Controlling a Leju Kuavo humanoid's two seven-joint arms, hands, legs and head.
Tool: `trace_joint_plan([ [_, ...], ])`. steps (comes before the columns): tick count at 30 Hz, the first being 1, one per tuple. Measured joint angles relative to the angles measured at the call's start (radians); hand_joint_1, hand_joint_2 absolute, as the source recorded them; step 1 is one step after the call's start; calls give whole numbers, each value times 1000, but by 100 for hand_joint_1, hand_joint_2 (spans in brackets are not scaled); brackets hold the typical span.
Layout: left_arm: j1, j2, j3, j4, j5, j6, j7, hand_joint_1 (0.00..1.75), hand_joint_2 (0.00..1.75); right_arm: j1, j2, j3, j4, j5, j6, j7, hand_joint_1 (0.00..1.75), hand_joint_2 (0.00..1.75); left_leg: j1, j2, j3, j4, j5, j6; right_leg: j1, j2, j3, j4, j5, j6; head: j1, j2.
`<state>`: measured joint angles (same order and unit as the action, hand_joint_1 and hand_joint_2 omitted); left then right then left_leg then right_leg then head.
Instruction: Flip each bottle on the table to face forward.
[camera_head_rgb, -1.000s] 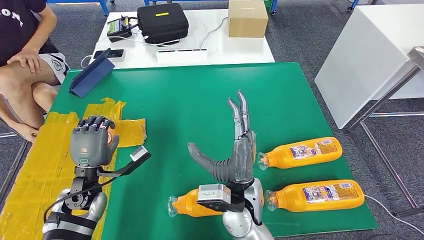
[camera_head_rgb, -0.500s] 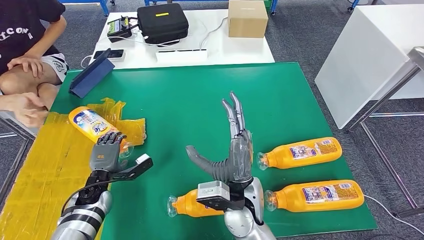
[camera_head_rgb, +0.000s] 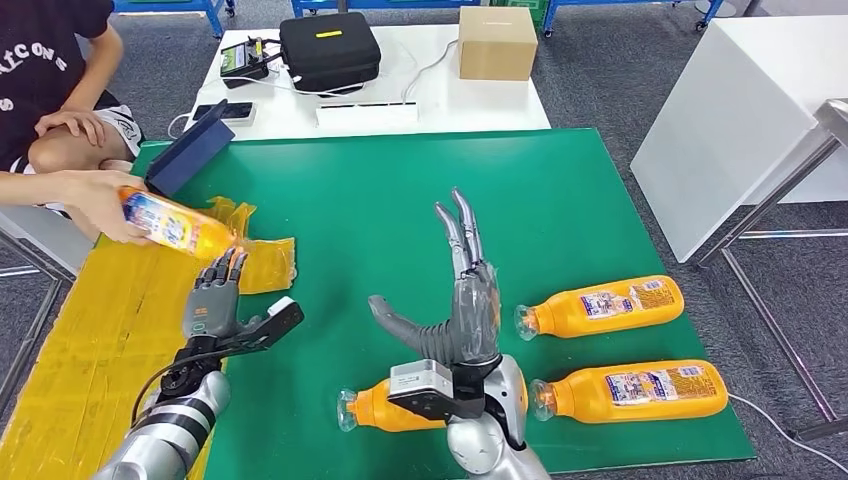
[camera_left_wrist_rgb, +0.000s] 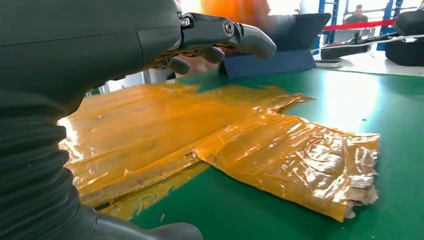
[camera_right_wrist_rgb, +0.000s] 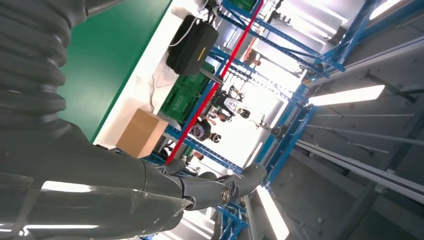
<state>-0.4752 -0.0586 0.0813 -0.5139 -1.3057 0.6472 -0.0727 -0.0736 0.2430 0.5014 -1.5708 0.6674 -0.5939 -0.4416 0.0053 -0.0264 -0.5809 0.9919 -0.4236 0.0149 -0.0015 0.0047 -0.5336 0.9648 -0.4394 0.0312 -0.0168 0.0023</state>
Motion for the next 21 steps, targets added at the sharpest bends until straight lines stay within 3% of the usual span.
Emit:
trace_joint_plan([
  [7,16,-27,48,1,150,8,-156,0,175,0,-1,0,7,-2,-2,2,0,175,0,0,-1,0,0,0,0,0,-2,0,0,0,0,0],
  [10,50,-47,68,-43,291,-46,-280,0,175,1,-2,0,10,-2,-3,1,0,175,0,1,-3,0,0,0,0,0,-4,0,0,0,0,0],
  [14,174,-98,68,-280,688,-264,-494,0,175,8,-15,3,11,67,38,36,0,175,0,3,-6,0,0,0,0,1,-7,0,0,0,0,0],
  [17,280,-127,51,-520,895,-404,-516,0,175,14,-44,22,11,195,138,115,0,175,0,5,-7,1,-2,0,0,4,-10,0,0,0,0,0],
  [21,353,-143,47,-715,1016,-496,-518,0,175,26,-82,48,11,269,205,149,0,175,0,3,-10,1,-2,0,0,2,-11,0,0,0,0,0],
])
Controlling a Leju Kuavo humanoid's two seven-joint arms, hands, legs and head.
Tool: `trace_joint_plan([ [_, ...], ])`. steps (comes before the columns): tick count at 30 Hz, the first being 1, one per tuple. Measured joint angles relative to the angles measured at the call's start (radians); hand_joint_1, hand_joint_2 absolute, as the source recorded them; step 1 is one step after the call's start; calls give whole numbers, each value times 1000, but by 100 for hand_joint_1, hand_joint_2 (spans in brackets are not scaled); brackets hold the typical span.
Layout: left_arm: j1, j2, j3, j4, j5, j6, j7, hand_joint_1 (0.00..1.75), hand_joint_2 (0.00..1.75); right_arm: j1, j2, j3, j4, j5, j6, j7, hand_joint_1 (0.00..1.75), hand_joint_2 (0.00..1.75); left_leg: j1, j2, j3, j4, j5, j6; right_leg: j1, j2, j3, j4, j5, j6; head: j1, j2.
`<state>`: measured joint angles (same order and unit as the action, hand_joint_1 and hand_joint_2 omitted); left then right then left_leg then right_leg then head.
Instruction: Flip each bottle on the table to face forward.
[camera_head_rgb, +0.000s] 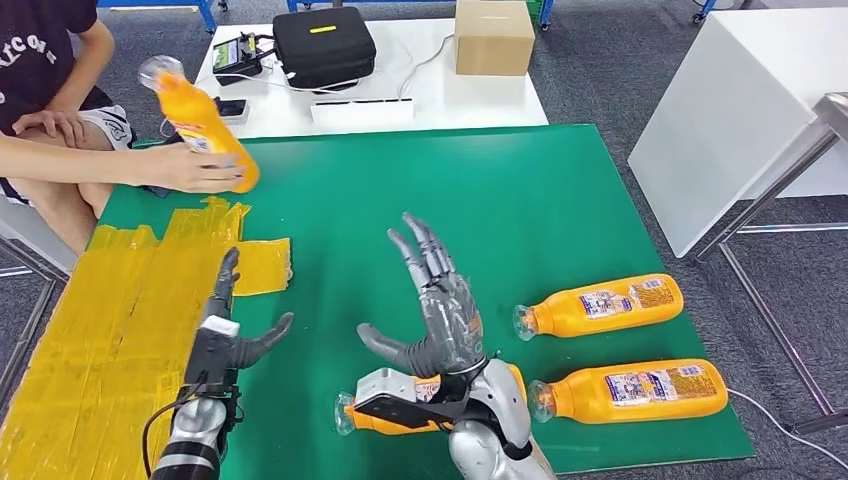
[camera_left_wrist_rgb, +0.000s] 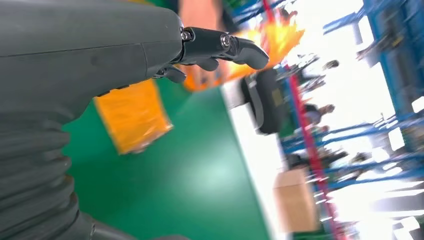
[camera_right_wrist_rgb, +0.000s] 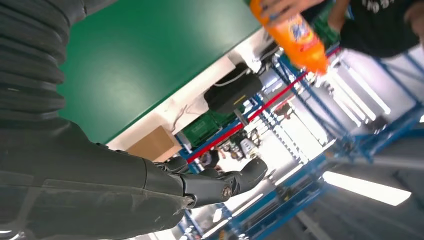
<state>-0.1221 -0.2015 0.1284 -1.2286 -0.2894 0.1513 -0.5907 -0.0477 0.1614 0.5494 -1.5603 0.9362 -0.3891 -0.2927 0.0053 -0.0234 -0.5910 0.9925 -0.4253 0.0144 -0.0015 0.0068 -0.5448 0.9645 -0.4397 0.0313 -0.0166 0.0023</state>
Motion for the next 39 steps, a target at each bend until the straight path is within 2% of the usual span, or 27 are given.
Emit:
trace_joint_plan([
  [7,105,-21,3,-245,111,-103,-16,0,175,35,-87,49,-3,38,144,14,0,175,0,1,0,0,0,0,0,0,-1,0,0,0,0,0],
  [16,136,-29,5,-330,138,-134,-14,0,175,77,-182,95,8,100,247,51,0,175,0,0,0,0,0,0,0,0,0,0,0,0,0,0],
  [23,140,-32,8,-330,140,-138,-14,0,175,124,-272,123,29,134,244,130,0,175,0,0,-1,0,-1,0,0,0,-1,0,0,0,0,0],
  [28,142,-34,9,-330,144,-138,-13,0,175,140,-308,132,30,134,241,163,0,175,0,1,0,0,-1,0,0,0,-1,0,0,0,0,0],
  [34,154,-41,10,-341,152,-138,-8,0,175,159,-340,135,33,166,217,289,0,175,0,1,0,0,-1,0,0,0,-1,0,0,0,0,0],
  [39,167,-52,11,-363,153,-136,2,0,175,161,-348,130,51,264,185,397,0,175,0,1,0,0,-1,0,0,0,0,0,0,0,0,0],
])
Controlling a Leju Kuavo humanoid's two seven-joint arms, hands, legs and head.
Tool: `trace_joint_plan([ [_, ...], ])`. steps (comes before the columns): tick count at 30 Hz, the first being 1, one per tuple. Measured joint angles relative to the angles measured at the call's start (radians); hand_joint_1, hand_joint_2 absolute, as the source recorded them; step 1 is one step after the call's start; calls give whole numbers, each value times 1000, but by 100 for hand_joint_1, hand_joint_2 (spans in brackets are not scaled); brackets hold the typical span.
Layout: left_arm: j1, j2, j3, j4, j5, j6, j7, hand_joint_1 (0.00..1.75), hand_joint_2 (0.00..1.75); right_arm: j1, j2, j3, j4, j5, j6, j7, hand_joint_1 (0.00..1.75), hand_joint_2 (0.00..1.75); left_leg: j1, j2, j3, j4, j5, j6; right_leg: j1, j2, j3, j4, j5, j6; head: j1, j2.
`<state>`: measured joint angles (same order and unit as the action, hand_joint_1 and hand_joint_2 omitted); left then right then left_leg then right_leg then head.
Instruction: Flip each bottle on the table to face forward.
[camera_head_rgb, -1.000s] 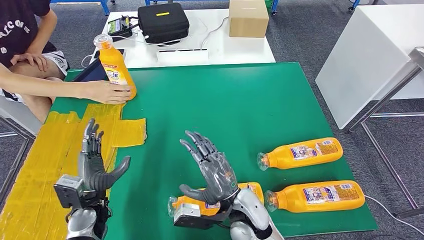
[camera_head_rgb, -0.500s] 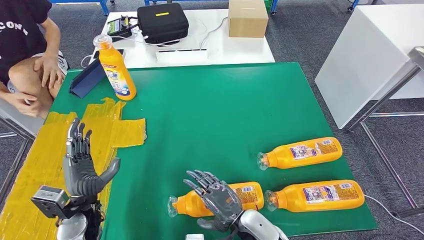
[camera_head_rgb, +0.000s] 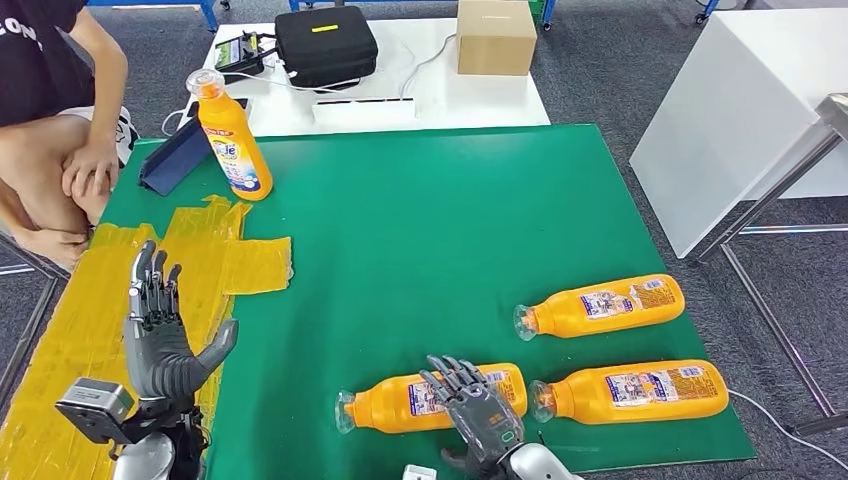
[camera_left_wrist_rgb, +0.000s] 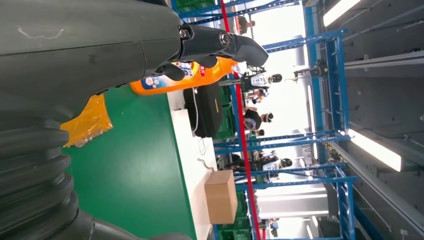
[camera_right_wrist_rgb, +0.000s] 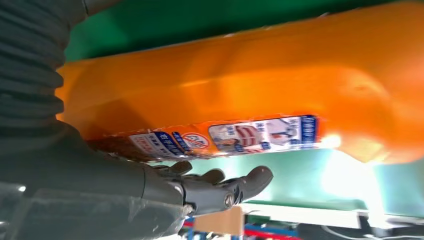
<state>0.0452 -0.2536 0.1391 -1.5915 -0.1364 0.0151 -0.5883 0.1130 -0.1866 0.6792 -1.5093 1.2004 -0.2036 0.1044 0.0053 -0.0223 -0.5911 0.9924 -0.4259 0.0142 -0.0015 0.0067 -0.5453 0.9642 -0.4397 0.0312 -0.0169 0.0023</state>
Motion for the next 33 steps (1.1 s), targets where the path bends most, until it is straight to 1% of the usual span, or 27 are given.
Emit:
trace_joint_plan([
  [8,8,-10,1,-14,-3,6,10,0,175,-20,17,-13,40,105,-6,64,0,175,0,0,2,0,0,0,0,0,2,0,0,0,0,0],
  [13,16,-12,6,-19,-3,10,15,0,175,-43,36,-40,76,148,4,94,0,175,0,0,5,0,0,0,0,0,4,0,0,0,0,0],
  [15,19,-13,8,-22,-3,10,16,0,175,-51,43,-50,88,155,6,99,3,175,0,0,6,0,0,0,0,0,3,0,0,0,0,0],
  [16,19,-13,9,-22,-3,10,17,0,175,-54,46,-55,93,158,7,101,13,175,0,0,7,0,0,0,0,0,3,0,0,0,0,0],
  [17,20,-14,10,-22,-2,10,17,0,175,-56,48,-58,97,162,8,104,39,175,0,0,7,0,0,0,0,0,3,0,0,0,0,0],
  [19,21,-16,11,-23,-1,10,18,0,175,-61,54,-65,108,172,15,111,115,175,0,0,8,0,0,1,0,0,3,0,0,0,0,0],
  [20,21,-17,12,-23,0,10,20,0,175,-64,58,-70,115,177,20,114,149,175,0,0,8,0,0,1,0,0,3,0,0,0,0,0],
  [21,22,-18,13,-23,1,10,22,0,175,-67,61,-75,124,182,28,116,166,175,0,0,9,0,0,1,0,0,3,0,0,0,0,0],
  [23,22,-19,14,-23,3,10,26,0,175,-78,66,-84,144,190,46,117,175,175,0,0,10,0,0,1,0,0,2,-1,0,0,0,0],
  [27,23,-20,19,-23,5,9,29,0,175,-101,72,-98,188,191,70,114,175,175,0,0,13,0,-1,1,0,0,2,-1,-1,1,0,0],
  [33,23,-21,23,-23,5,8,31,0,175,-126,77,-107,219,176,75,99,175,175,0,0,15,0,-1,1,0,0,4,-1,-1,2,0,0],
])
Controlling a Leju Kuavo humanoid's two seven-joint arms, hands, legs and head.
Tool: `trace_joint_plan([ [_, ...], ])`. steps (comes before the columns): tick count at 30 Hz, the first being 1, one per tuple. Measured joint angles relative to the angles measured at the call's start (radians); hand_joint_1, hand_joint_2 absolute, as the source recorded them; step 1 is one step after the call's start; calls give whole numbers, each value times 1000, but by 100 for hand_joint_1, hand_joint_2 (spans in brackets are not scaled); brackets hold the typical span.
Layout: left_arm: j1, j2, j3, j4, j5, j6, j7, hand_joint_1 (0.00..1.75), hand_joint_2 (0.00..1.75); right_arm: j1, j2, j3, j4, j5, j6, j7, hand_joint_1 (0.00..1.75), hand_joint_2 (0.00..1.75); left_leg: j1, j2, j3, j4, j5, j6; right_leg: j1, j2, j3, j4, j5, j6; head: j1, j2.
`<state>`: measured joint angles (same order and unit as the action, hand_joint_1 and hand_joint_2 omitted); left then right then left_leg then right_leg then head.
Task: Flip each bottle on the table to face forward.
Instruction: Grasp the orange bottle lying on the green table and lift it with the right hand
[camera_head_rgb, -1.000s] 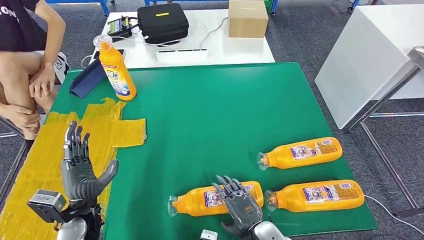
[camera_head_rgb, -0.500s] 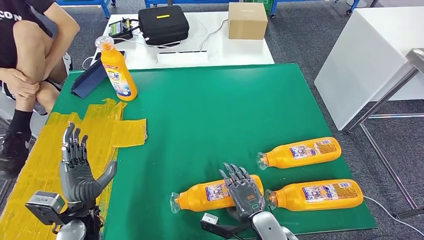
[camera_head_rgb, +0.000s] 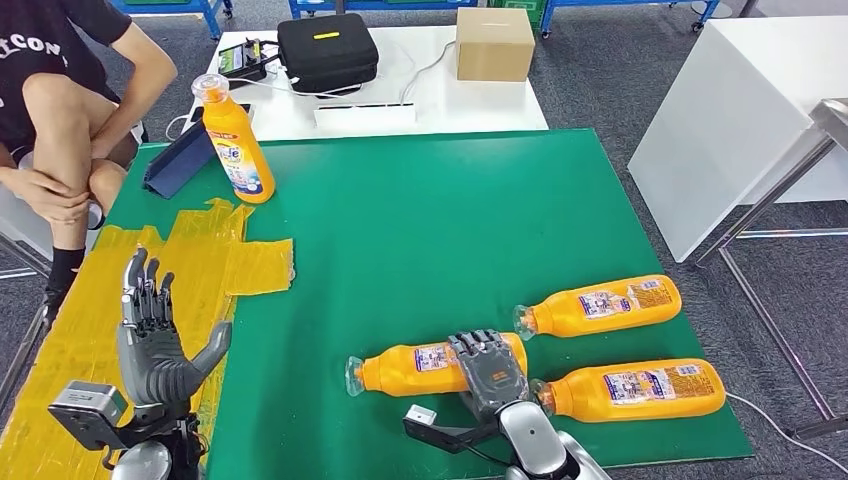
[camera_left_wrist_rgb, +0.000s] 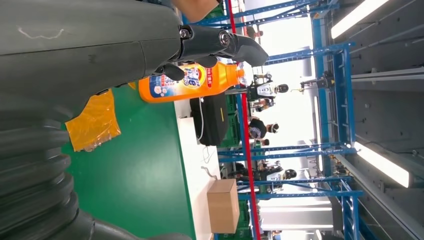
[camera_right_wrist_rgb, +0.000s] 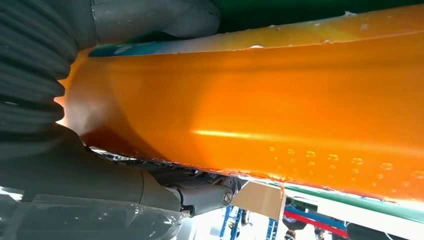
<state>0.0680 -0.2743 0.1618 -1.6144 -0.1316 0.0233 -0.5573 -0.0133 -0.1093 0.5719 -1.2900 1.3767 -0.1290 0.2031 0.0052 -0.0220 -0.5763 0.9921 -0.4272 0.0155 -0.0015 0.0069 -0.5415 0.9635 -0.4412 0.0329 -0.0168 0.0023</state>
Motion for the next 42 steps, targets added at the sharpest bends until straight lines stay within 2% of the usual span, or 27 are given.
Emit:
trace_joint_plan([
  [7,0,0,0,0,0,-1,3,0,175,-16,12,-6,18,-17,-5,-17,175,175,0,0,1,0,-1,0,0,0,1,0,0,0,0,0],
  [9,0,-1,0,0,0,-3,7,0,175,-16,25,-16,17,-40,-40,-47,175,175,0,0,1,0,0,0,0,0,1,0,0,0,0,0],
  [11,2,-3,-3,0,11,-23,18,0,175,-6,48,-37,7,-103,-117,-108,175,175,0,0,1,0,0,0,0,0,2,0,0,0,0,0],
  [14,12,-3,-22,0,27,-91,44,0,175,30,97,-85,-45,-264,-237,-239,175,175,0,1,-4,0,2,0,0,0,5,0,3,-1,0,0],
  [17,26,6,-63,0,1,-133,68,0,175,56,153,-140,-117,-413,-303,-355,175,175,0,0,-8,0,3,0,0,0,2,1,3,-2,0,0],
  [19,32,12,-89,0,-10,-139,74,0,175,62,177,-177,-148,-455,-314,-388,175,175,0,0,-9,0,3,-1,0,0,2,1,2,-2,0,0],
  [26,36,29,-129,0,-23,-139,81,0,175,86,217,-240,-193,-484,-322,-425,175,175,0,0,-12,0,2,-1,0,0,-2,1,2,-2,0,0],
  [31,36,55,-183,8,-54,-172,121,0,175,94,254,-291,-214,-586,-352,-516,175,175,0,0,-13,0,2,-1,0,0,-2,1,2,-2,0,0],
  [34,36,72,-225,17,-54,-186,133,0,175,94,274,-319,-221,-609,-354,-543,175,175,0,0,-13,0,2,-1,0,0,-2,1,2,-2,0,0],
  [42,14,113,-297,60,93,-294,177,0,175,73,320,-325,-203,-651,-314,-600,175,175,0,0,-13,0,2,-1,0,0,-2,1,2,-2,0,0],
])
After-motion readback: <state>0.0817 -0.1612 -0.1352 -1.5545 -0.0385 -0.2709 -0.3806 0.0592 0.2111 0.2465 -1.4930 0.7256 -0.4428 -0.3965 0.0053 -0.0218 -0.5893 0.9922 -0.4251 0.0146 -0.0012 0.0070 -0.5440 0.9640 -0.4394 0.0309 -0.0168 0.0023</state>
